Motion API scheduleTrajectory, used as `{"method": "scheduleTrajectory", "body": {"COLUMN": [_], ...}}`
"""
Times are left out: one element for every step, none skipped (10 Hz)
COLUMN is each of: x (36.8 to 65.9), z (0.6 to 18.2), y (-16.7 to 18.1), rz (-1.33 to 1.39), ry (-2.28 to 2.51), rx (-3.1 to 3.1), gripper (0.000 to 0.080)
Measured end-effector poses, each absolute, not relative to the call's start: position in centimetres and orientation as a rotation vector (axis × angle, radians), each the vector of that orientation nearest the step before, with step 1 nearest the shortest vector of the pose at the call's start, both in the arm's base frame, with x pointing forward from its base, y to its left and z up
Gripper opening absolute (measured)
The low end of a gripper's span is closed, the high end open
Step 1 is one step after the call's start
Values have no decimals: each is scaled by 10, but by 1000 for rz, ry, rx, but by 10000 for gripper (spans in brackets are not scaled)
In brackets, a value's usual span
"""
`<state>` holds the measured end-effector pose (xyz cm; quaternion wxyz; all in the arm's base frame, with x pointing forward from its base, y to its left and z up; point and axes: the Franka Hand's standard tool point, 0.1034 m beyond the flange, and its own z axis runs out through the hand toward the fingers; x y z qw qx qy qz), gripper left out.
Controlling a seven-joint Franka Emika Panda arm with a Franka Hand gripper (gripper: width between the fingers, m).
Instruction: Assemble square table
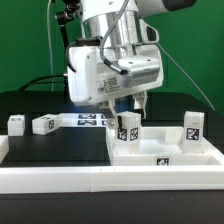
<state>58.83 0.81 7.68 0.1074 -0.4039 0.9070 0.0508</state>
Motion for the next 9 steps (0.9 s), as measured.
{"method": "scheduleTrajectory", "body": {"x": [590, 589, 589, 589, 589, 589, 589, 588, 590], "z": [78, 77, 77, 77, 77, 76, 76, 76, 78], "y": [10, 10, 10, 9, 9, 9, 9, 9, 10], "rz": [143, 117, 106, 92, 81, 72, 57, 60, 54], "ry": [2643, 2591, 2547, 2483, 2431, 2387, 2299, 2181, 2062], "rx": [-1238, -1330, -1409, -1516, -1595, -1659, -1783, -1966, -2115], "gripper": [613, 642, 642, 647, 647, 649, 649, 649, 649]}}
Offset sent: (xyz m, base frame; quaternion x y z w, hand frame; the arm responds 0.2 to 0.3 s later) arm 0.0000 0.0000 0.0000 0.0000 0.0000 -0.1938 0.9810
